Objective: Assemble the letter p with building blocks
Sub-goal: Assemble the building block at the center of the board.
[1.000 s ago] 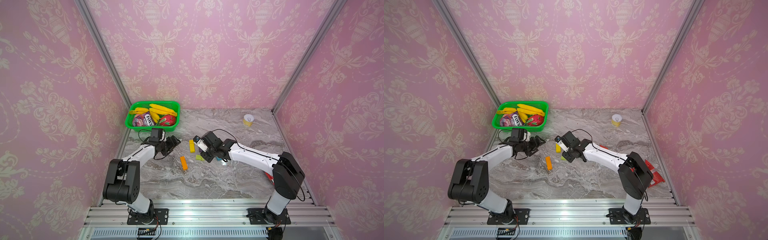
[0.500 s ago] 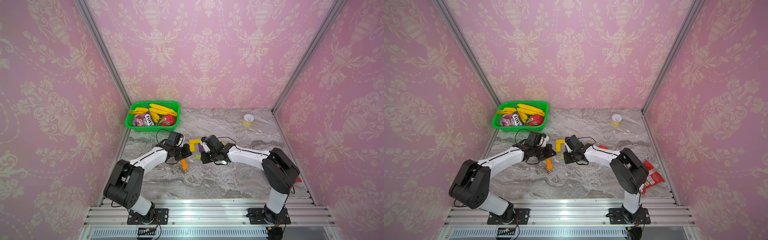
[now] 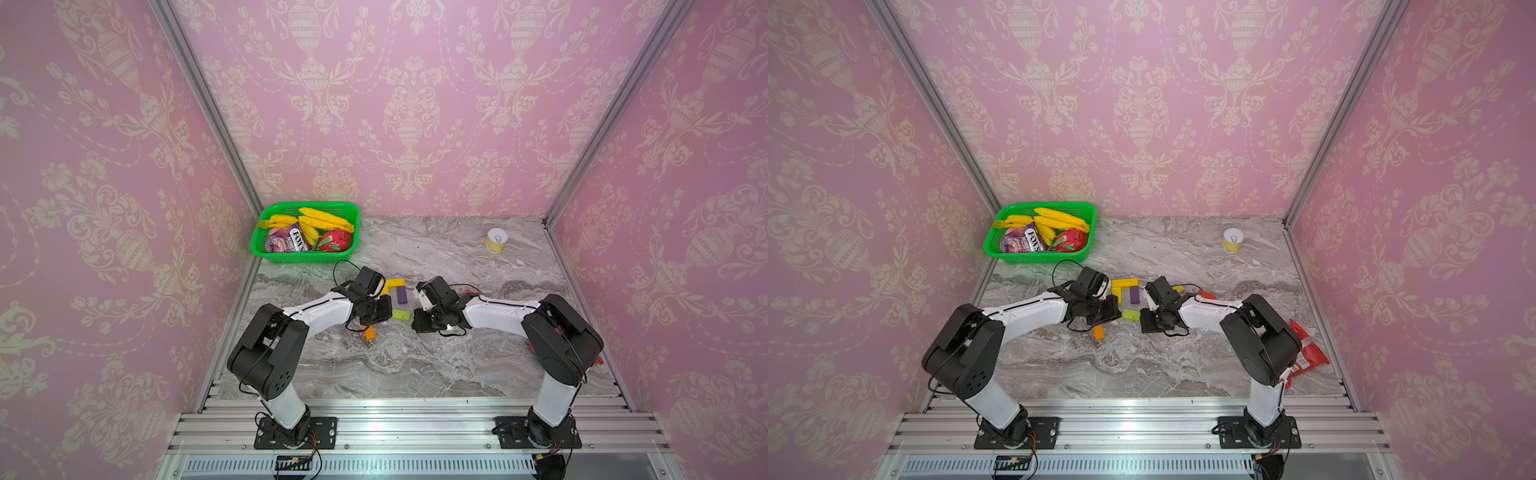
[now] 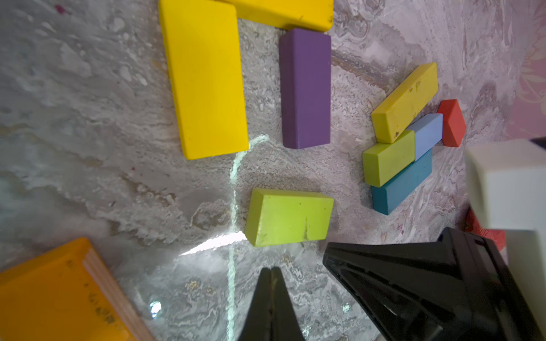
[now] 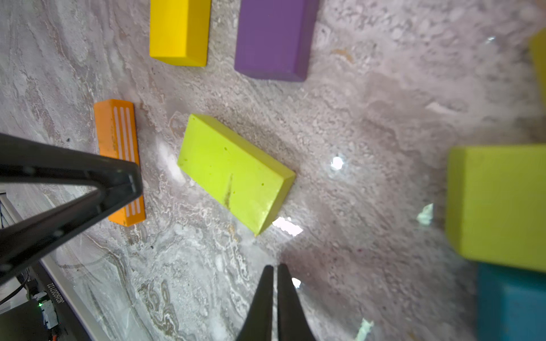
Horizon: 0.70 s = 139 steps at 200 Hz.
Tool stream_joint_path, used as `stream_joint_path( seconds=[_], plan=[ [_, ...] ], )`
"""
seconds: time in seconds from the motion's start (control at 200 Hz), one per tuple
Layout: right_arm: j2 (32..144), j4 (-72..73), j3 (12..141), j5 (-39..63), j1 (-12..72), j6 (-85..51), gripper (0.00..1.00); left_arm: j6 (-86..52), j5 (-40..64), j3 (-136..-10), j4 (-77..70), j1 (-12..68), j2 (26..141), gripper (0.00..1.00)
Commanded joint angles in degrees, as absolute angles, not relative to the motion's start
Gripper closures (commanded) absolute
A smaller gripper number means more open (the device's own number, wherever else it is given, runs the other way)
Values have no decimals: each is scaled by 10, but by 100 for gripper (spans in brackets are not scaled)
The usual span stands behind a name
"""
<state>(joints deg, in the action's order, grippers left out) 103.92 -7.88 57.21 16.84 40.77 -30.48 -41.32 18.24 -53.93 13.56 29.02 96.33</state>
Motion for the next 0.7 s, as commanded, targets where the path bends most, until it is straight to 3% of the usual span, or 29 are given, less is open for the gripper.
stream_joint_path(
  seconds=[0.0, 0.69],
  plan=[
    [1054, -73, 578, 186, 401, -306, 90, -418, 140, -554, 153, 294, 978, 100],
    [1105, -96, 635, 200, 376, -294, 91, -418, 147, -592, 142, 298, 1049, 100]
  ],
)
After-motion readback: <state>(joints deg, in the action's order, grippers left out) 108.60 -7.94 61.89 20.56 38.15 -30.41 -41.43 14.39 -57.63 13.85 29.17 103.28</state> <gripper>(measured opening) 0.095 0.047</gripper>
